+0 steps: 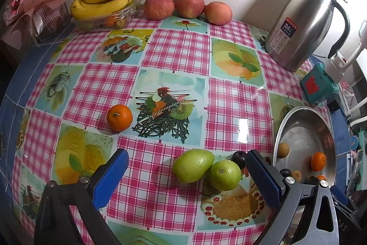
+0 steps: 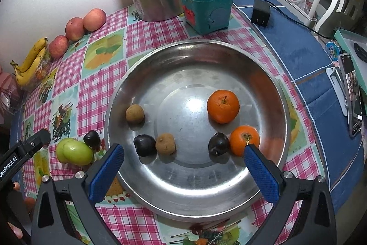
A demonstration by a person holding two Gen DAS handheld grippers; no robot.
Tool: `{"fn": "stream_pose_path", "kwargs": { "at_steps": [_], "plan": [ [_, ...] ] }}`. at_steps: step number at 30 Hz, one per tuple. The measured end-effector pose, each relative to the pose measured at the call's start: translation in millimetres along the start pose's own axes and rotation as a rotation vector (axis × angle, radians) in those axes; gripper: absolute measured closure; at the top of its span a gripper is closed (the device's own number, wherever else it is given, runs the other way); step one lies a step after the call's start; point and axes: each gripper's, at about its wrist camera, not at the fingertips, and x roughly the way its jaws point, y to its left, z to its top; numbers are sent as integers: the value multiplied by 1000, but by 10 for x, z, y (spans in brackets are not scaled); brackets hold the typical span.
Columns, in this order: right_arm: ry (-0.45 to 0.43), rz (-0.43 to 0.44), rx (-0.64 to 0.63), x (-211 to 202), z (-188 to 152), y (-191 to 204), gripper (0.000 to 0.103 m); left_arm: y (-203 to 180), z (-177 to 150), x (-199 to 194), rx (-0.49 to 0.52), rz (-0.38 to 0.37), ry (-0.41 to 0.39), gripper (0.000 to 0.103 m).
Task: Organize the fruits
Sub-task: 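Withdraw both open tools from the pan toward the green fruits, then move both open tools down around the two green fruits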
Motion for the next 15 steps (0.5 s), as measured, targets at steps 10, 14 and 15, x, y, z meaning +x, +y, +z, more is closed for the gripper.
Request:
{"fn": "stream_pose_path", "kwargs": {
  "at_steps": [10,14,15],
  "plan": [
    [14,0,-19,47,-12,77,0,87,81,-93,127,117,-52,0],
    [17,9,-43,60,-15,169,0,268,137,-94,117,151,-50,0],
    [19,12,-49,66,-16,195,0,318,153,-95,111,156,-49,0]
  ]
}}
